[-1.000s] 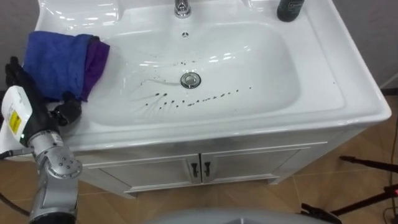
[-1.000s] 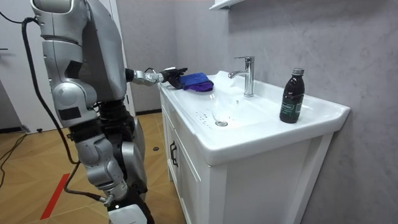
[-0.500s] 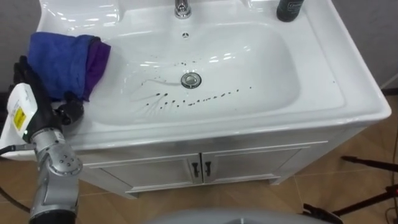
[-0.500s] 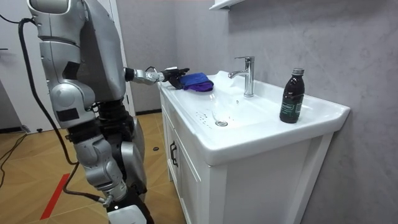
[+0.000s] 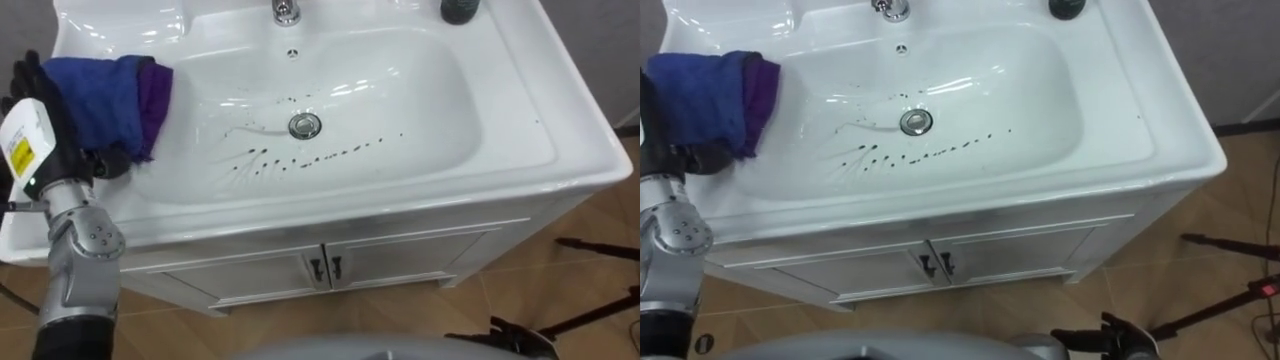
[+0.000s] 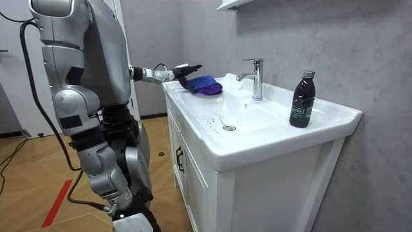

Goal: Wipe basin

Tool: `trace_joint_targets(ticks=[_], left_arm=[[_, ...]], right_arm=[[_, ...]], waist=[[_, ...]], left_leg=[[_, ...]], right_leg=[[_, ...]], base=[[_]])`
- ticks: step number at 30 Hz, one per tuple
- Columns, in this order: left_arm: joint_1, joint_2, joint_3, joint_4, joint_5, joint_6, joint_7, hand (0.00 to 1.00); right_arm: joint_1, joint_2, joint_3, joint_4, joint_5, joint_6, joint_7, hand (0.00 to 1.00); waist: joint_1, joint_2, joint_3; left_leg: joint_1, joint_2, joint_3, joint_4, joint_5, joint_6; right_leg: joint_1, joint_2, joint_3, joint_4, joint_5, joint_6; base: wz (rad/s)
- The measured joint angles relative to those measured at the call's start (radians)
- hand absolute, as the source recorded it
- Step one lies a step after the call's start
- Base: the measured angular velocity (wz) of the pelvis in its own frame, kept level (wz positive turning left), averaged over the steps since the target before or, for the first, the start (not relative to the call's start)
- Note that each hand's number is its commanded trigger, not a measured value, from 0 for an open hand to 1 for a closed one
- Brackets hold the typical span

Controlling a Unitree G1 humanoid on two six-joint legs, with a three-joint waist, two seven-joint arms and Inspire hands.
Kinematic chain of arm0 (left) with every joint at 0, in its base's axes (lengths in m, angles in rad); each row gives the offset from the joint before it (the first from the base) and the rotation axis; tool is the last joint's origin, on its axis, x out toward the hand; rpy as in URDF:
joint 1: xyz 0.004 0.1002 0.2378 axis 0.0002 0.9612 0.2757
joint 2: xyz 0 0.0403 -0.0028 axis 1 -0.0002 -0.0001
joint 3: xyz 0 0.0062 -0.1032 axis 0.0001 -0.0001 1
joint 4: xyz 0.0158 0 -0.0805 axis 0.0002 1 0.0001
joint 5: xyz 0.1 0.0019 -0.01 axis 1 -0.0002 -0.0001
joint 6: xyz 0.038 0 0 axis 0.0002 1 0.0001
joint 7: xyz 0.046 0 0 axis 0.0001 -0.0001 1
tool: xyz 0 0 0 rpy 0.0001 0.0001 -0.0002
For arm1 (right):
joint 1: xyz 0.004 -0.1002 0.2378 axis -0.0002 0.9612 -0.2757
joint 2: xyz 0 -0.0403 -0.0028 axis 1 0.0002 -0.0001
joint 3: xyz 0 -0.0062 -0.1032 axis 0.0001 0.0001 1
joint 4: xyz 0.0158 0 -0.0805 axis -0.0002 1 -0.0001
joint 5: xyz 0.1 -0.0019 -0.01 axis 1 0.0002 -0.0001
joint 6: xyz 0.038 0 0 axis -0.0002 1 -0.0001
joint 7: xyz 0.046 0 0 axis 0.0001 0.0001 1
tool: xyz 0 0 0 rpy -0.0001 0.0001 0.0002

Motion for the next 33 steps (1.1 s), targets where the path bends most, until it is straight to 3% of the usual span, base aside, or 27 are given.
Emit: trace_joint_targets(ticks=[4, 9, 16, 33], left_arm=[[-0.007, 0.001, -0.016, -0.055, 0.018, 0.002, -0.016, 0.0], [-0.014, 0.004, -0.041, -0.056, 0.021, 0.038, -0.043, 0.0], [-0.015, 0.004, -0.064, -0.021, 0.021, 0.059, -0.098, 0.0], [-0.015, 0.003, -0.076, 0.099, 0.02, 0.06, -0.144, 0.0]], right_arm=[[0.0, 0.0, -0.007, 0.01, 0.0, 0.0, 0.008, 0.0], [-0.002, 0.0, -0.008, 0.009, 0.001, 0.007, 0.006, 0.0], [-0.002, 0.0, -0.007, -0.002, -0.003, 0.009, 0.006, 0.0], [-0.004, 0.005, -0.005, -0.013, -0.034, 0.022, 0.006, 0.0]], waist=[[-0.012, 0.003, 0.0001], [-0.023, 0.008, -0.0009], [-0.023, 0.005, 0.0004], [-0.023, -0.008, -0.0013]], left_leg=[[0.014, 0.0, -0.001, -0.004, 0.0, 0.0], [0.015, 0.001, 0.002, -0.004, 0.0, 0.0], [0.018, 0.004, 0.004, -0.006, 0.0, 0.0], [0.013, 0.005, 0.011, -0.006, 0.0, 0.0]], right_leg=[[0.008, 0.002, 0.015, -0.002, 0.0, 0.0], [0.004, 0.006, 0.032, -0.003, 0.0, 0.0], [0.005, 0.009, 0.033, -0.003, 0.001, -0.001], [0.0, 0.009, 0.031, -0.002, 0.001, -0.002]], base=[[-0.07], [-0.12], [-0.02], [0.0]])
